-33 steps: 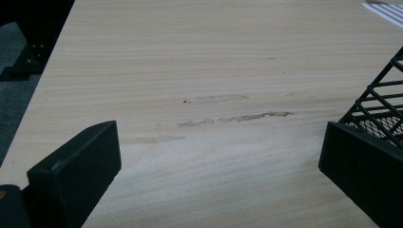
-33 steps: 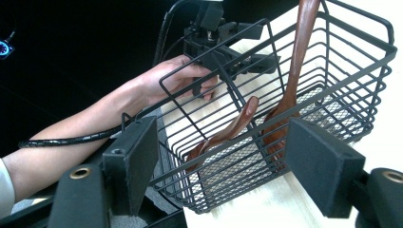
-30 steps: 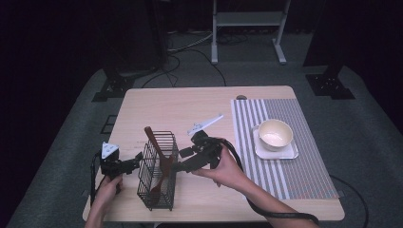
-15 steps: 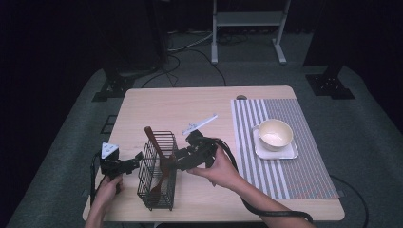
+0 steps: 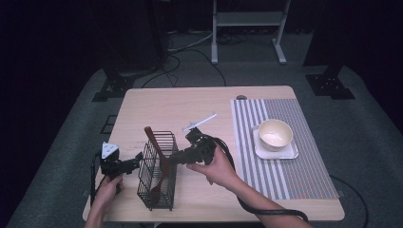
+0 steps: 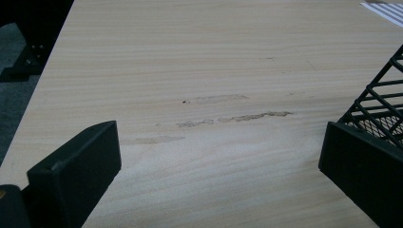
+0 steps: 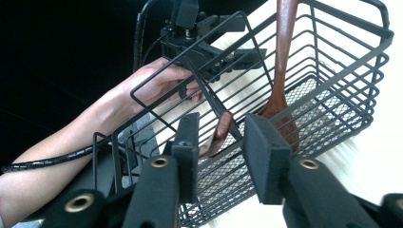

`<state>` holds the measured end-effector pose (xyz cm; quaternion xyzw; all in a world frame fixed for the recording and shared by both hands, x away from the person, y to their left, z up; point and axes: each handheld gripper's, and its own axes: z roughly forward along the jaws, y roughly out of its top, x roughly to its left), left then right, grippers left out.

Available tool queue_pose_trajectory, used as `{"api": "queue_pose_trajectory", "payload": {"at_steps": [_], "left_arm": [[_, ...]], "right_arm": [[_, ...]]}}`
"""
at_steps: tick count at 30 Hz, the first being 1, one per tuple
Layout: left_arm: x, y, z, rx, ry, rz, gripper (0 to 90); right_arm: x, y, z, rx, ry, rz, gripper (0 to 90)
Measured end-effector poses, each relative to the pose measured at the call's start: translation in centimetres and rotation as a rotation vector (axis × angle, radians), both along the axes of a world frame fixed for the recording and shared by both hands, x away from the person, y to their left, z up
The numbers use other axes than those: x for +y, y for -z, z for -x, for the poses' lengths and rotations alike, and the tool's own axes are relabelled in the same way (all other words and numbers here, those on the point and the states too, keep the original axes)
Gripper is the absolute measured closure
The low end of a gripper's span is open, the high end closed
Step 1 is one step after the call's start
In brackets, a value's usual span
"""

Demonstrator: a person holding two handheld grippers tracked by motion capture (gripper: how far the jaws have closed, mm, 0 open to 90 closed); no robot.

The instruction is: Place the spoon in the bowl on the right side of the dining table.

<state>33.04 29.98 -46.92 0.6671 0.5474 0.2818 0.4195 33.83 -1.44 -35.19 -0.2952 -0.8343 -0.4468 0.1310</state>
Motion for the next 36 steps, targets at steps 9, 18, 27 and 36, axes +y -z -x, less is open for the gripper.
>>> {"api": "queue_pose_trajectory", "payload": {"at_steps": [9, 18, 27, 36], "left_arm": [[0.0, 0.0, 0.0, 0.003, 0.001, -0.002, 0.0], [0.0, 0.0, 0.0, 0.003, 0.001, -0.001, 0.0], [0.0, 0.0, 0.0, 0.003, 0.002, -0.003, 0.0], [0.0, 0.0, 0.0, 0.003, 0.002, -0.003, 0.0]], "right_arm": [[-0.1, 0.0, -0.2, 0.020, -0.001, -0.019, 80.7], [-0.2, -0.5, 0.0, 0.023, 0.008, -0.045, 83.3], [-1.0, -1.7, -0.1, 0.016, 0.034, -0.083, 83.7], [-1.7, -3.0, -0.3, 0.012, 0.057, -0.102, 83.8]]}}
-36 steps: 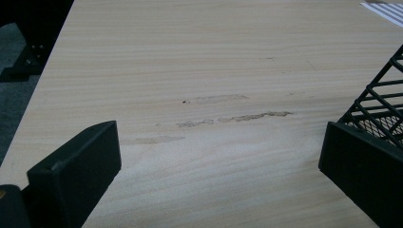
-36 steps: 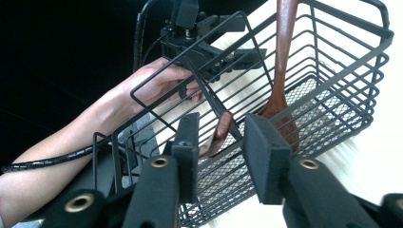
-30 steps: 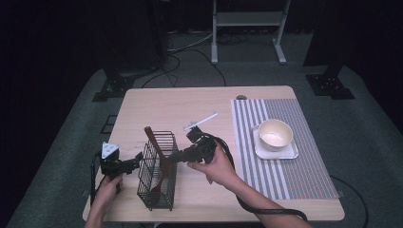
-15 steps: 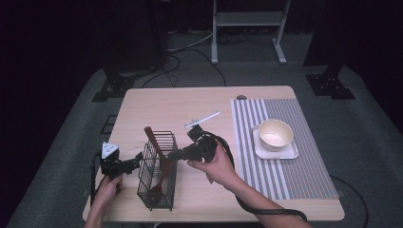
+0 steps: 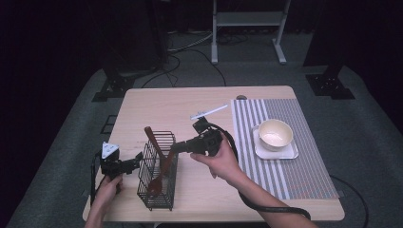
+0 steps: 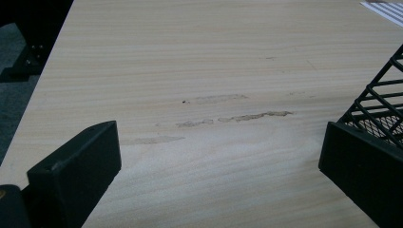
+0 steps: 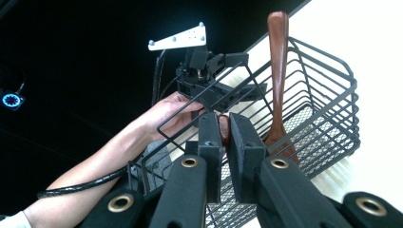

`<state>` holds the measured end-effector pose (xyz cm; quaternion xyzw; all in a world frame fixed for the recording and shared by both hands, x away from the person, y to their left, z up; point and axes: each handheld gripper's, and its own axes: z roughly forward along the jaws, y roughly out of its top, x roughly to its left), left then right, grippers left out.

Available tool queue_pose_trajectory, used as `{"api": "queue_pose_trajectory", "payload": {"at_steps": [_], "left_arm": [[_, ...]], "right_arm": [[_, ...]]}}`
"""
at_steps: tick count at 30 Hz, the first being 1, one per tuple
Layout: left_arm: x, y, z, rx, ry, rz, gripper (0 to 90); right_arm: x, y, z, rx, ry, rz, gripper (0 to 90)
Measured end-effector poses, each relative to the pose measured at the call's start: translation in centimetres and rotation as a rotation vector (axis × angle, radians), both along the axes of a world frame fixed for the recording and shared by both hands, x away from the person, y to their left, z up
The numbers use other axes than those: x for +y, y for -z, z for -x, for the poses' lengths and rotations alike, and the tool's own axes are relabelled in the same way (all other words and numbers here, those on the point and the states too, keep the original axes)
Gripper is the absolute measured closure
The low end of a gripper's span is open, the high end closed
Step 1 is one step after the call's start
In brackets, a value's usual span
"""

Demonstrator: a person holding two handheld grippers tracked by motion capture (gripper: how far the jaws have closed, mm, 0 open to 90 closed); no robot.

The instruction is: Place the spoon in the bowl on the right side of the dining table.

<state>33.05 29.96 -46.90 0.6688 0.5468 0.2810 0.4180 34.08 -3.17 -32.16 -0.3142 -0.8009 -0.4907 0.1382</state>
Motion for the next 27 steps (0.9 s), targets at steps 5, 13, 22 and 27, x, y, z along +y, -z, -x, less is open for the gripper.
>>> {"api": "queue_pose_trajectory", "payload": {"at_steps": [5, 13, 22, 27], "left_arm": [[0.0, 0.0, 0.0, -0.001, 0.000, 0.000, 0.0], [0.0, 0.0, 0.0, -0.001, 0.000, -0.001, 0.0], [0.0, 0.0, 0.0, -0.002, 0.002, -0.004, 0.0], [-0.1, 0.0, 0.0, -0.002, 0.001, -0.006, 0.0]], "right_arm": [[-0.4, -0.5, 0.0, 0.003, 0.002, -0.009, 83.8], [-1.1, -1.1, -0.3, 0.023, 0.013, -0.037, 83.8], [-2.1, -1.7, -0.5, 0.031, 0.025, -0.062, 83.8], [-2.6, -2.2, -0.6, 0.035, 0.024, -0.081, 83.8]]}}
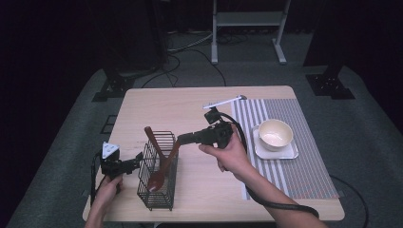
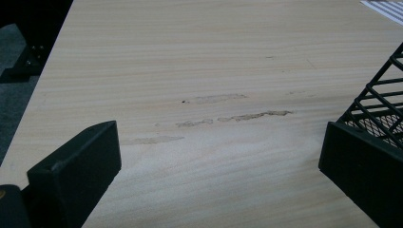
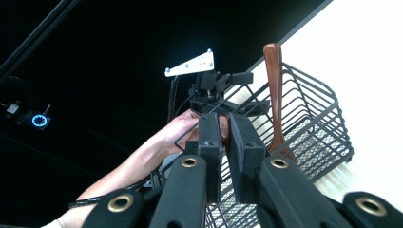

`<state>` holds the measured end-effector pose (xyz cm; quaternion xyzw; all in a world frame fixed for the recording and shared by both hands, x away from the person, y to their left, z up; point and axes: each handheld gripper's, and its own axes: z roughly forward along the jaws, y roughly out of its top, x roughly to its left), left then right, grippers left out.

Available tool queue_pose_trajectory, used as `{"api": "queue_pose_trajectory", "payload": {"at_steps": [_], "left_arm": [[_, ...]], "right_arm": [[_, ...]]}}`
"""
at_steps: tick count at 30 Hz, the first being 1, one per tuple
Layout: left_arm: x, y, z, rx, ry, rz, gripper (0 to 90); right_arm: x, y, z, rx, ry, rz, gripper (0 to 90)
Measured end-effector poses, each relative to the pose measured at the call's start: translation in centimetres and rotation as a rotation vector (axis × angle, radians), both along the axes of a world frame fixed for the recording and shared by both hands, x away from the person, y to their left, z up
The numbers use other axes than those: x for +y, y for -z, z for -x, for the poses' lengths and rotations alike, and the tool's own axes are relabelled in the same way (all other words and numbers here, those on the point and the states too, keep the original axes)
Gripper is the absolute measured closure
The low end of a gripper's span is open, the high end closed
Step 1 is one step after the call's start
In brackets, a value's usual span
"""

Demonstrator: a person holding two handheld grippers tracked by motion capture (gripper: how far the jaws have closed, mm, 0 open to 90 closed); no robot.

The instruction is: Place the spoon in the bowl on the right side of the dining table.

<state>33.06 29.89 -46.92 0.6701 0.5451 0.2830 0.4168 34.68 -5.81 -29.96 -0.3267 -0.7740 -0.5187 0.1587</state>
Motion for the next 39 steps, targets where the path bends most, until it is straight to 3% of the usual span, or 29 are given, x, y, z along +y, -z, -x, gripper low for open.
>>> {"api": "queue_pose_trajectory", "payload": {"at_steps": [15, 39], "left_arm": [[0.0, 0.0, 0.0, 0.002, 0.000, -0.001, 0.0], [0.0, 0.0, 0.0, -0.001, -0.001, -0.001, 0.0]], "right_arm": [[-2.1, -0.9, -0.4, 0.013, 0.035, -0.032, 83.8], [-5.9, -0.9, -0.6, 0.030, 0.095, -0.049, 83.9]]}}
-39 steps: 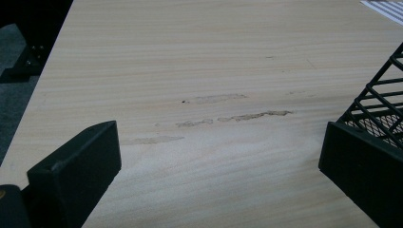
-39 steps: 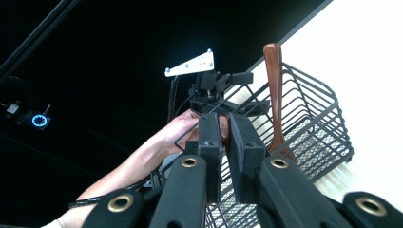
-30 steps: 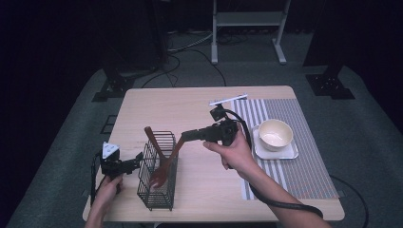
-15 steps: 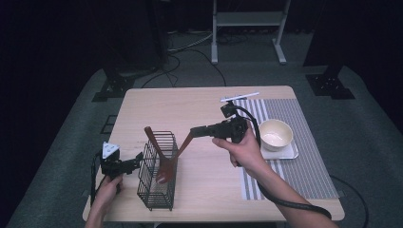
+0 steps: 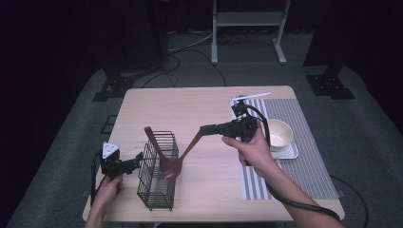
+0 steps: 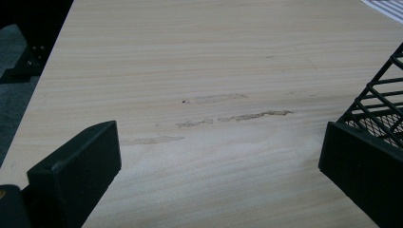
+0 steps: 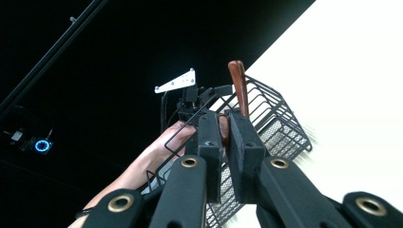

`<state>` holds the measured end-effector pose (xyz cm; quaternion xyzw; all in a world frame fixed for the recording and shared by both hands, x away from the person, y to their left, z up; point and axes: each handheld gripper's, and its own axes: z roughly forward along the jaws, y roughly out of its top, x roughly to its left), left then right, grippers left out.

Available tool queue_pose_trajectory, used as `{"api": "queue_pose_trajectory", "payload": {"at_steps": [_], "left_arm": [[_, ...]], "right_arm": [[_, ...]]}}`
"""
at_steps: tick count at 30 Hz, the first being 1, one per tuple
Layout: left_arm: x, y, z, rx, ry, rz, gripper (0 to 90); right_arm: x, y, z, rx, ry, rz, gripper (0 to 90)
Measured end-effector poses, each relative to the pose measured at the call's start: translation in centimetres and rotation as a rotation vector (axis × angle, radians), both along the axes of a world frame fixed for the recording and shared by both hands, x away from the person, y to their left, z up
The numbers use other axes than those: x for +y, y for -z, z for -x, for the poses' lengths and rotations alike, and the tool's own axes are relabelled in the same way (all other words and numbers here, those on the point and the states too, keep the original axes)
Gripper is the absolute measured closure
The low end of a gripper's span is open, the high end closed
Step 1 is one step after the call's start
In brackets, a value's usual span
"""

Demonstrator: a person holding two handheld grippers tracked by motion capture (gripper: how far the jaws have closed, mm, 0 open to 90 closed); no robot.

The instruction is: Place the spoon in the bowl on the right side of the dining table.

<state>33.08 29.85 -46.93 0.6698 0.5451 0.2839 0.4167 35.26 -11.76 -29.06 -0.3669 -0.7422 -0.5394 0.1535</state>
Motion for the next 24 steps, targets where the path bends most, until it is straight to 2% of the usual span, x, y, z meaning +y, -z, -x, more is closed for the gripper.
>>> {"api": "queue_pose_trajectory", "payload": {"at_steps": [14, 24], "left_arm": [[0.0, 0.0, 0.0, 0.001, 0.000, -0.002, 0.0], [0.0, 0.0, 0.0, 0.002, 0.002, -0.004, 0.0]], "right_arm": [[-1.5, 0.3, 0.0, 0.008, 0.024, -0.004, 83.8], [-3.6, 1.3, -0.3, 0.025, 0.063, 0.002, 83.8]]}}
